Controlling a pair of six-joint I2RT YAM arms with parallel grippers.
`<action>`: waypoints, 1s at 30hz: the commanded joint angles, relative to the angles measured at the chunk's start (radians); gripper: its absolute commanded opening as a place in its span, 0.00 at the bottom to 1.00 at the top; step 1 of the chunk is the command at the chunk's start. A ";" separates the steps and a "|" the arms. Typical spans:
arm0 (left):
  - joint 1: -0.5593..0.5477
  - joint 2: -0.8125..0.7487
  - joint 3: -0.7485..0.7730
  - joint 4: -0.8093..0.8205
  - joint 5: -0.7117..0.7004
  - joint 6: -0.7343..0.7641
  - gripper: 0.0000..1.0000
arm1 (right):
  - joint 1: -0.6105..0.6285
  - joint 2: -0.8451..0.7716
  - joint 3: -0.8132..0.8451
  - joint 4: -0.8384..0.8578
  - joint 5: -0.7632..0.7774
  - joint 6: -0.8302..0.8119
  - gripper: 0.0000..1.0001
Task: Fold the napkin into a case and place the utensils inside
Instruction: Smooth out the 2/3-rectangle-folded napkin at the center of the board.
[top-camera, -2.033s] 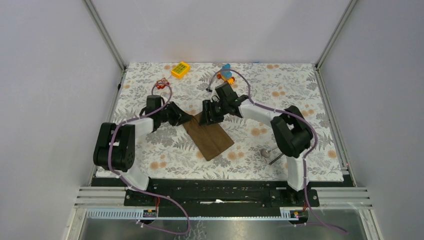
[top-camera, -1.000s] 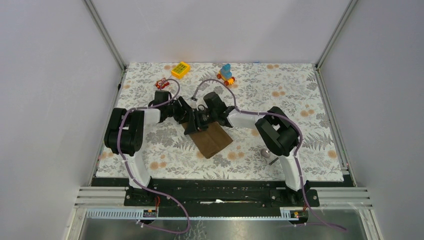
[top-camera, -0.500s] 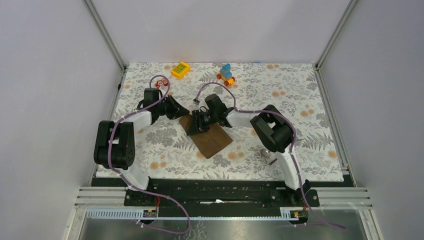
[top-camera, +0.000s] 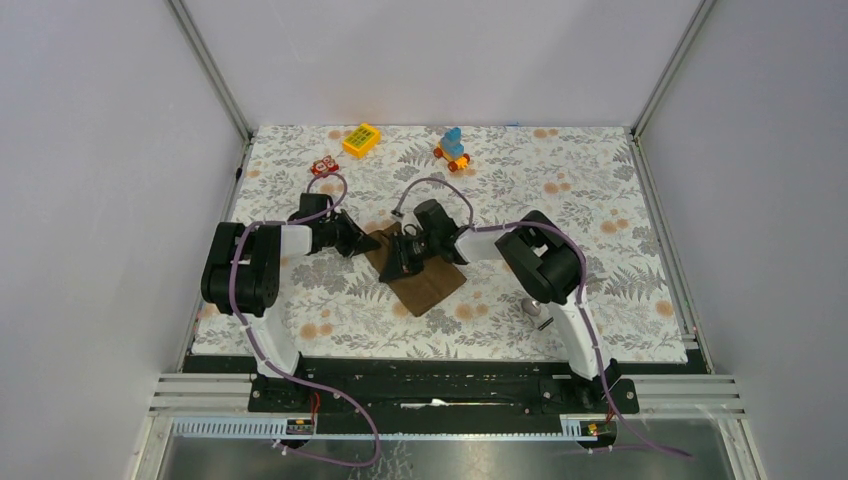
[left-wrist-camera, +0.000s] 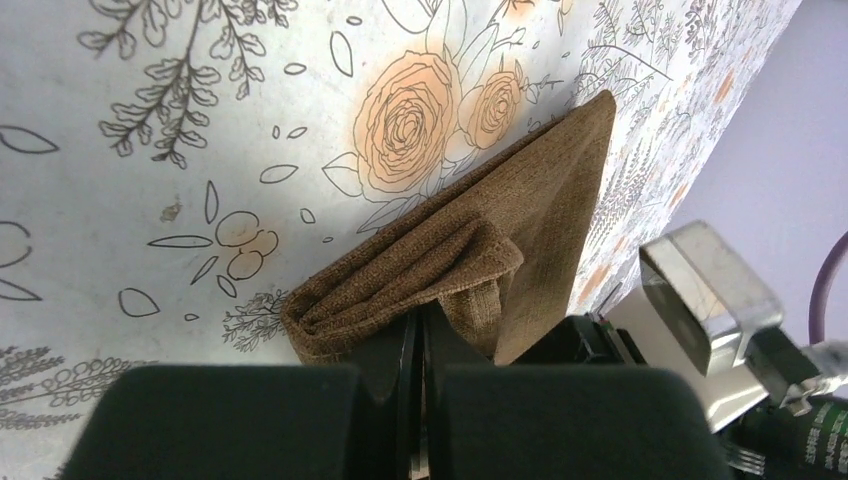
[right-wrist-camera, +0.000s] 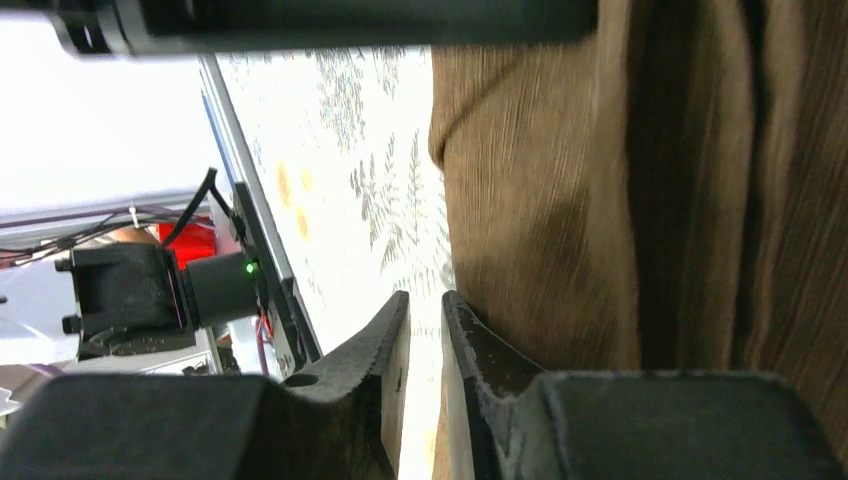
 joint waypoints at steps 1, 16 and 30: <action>0.005 0.030 -0.013 -0.006 -0.100 0.029 0.00 | 0.003 -0.125 -0.125 0.022 -0.022 -0.011 0.26; -0.005 -0.014 0.042 -0.092 -0.109 0.088 0.00 | 0.004 -0.481 -0.659 0.097 0.012 -0.014 0.36; -0.046 -0.410 -0.019 -0.349 -0.217 0.174 0.52 | -0.309 -0.626 -0.388 -0.463 0.282 -0.217 0.75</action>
